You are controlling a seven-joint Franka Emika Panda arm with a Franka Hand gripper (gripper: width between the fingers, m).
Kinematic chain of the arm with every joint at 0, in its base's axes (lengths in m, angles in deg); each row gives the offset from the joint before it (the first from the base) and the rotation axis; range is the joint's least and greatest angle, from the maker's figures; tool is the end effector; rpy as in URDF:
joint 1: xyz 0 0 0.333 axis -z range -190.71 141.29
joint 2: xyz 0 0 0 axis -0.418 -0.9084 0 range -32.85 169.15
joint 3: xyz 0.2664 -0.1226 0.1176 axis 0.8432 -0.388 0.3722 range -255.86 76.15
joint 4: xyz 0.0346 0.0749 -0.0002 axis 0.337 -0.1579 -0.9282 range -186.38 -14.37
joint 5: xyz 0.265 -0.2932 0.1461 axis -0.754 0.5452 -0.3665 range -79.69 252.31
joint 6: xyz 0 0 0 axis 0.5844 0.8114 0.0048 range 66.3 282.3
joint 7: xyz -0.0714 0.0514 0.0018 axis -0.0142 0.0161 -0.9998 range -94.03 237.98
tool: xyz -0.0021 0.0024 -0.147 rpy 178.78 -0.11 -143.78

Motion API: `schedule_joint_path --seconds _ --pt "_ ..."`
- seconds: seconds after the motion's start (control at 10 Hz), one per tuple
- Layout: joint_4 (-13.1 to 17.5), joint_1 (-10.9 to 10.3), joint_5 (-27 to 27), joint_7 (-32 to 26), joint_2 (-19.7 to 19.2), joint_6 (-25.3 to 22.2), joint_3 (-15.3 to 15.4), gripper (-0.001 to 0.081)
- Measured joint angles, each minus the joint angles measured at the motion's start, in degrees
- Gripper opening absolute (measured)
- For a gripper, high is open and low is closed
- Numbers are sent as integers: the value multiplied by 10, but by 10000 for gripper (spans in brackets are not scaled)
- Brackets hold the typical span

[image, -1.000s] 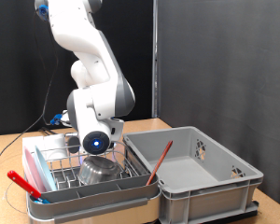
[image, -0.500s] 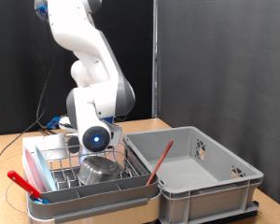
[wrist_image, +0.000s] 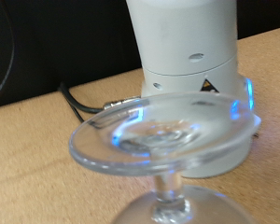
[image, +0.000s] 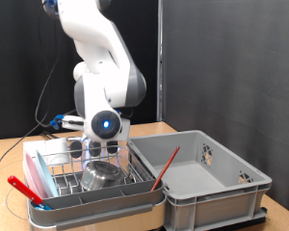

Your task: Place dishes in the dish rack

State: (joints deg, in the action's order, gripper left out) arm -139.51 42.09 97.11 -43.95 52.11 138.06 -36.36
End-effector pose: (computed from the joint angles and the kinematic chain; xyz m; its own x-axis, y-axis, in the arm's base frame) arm 0.3533 -0.1009 0.2345 -0.0783 0.8693 0.4880 0.4087 0.4744 -0.7796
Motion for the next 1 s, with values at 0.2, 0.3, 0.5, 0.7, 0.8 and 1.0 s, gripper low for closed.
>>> schedule_joint_path --seconds 0.2,0.3,0.5,0.7,0.8,1.0 --pt "17 9 -33 -57 44 4 20 799" --pt "25 11 -50 -87 68 5 27 809" --pt "42 12 -82 -138 118 6 34 811" --pt "61 9 -102 -175 166 -1 36 811" --pt "75 7 -111 -186 183 -14 37 811" --pt "106 5 -135 -194 206 -52 38 811"
